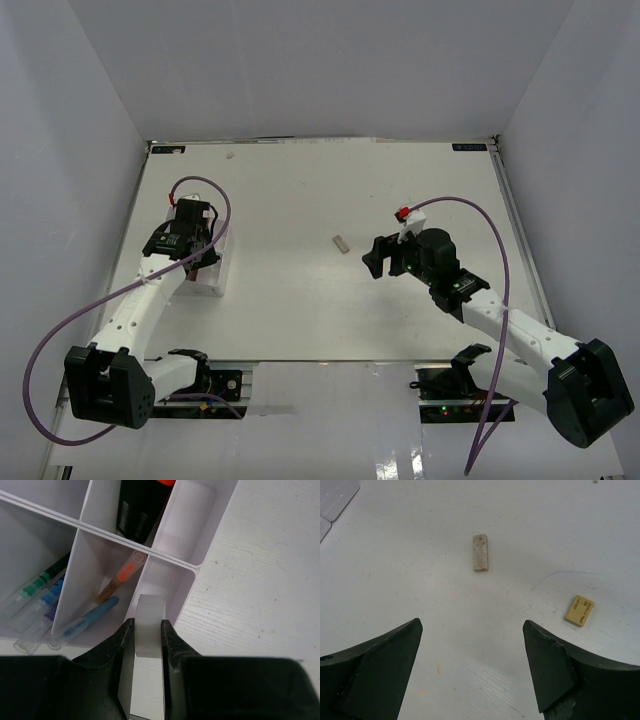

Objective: Sort the stationery into containers
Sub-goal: Place the stationery in the storage box, then pick up the stationery from the center of the board.

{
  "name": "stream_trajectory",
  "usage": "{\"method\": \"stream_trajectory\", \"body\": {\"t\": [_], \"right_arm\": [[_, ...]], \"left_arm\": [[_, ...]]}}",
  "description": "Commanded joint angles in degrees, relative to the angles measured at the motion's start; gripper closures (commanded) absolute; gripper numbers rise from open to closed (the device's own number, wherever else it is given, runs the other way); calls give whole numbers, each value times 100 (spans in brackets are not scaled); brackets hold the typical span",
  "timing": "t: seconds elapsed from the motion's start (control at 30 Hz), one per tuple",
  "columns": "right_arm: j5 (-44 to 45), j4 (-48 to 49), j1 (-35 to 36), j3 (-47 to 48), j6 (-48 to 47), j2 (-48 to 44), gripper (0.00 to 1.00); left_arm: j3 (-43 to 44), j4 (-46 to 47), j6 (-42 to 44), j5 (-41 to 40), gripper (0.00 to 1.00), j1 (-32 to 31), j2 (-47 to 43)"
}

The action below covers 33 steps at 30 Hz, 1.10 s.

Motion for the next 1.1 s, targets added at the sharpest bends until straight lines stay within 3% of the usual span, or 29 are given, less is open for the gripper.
{"method": "stream_trajectory", "body": {"t": [0.0, 0.2, 0.67, 0.87, 1.0, 1.07], "right_arm": [[376, 98, -61, 41, -30, 12, 12], [703, -16, -96, 216, 58, 275, 12], [1265, -200, -447, 559, 84, 969, 13], [1616, -534, -667, 1033, -4, 1811, 18], [1767, -727, -728, 1332, -4, 2332, 25], [1802, -772, -746, 1438, 5, 2586, 30]], "left_arm": [[-48, 244, 106, -85, 78, 29, -85], [-30, 192, 89, -129, 64, 29, -112], [-22, 157, 98, -129, 44, 29, -147], [102, 235, -87, 854, 11, 29, -401], [172, 209, -201, 1329, 2, 29, -568], [286, 157, -219, 1479, 2, 29, -665]]}}
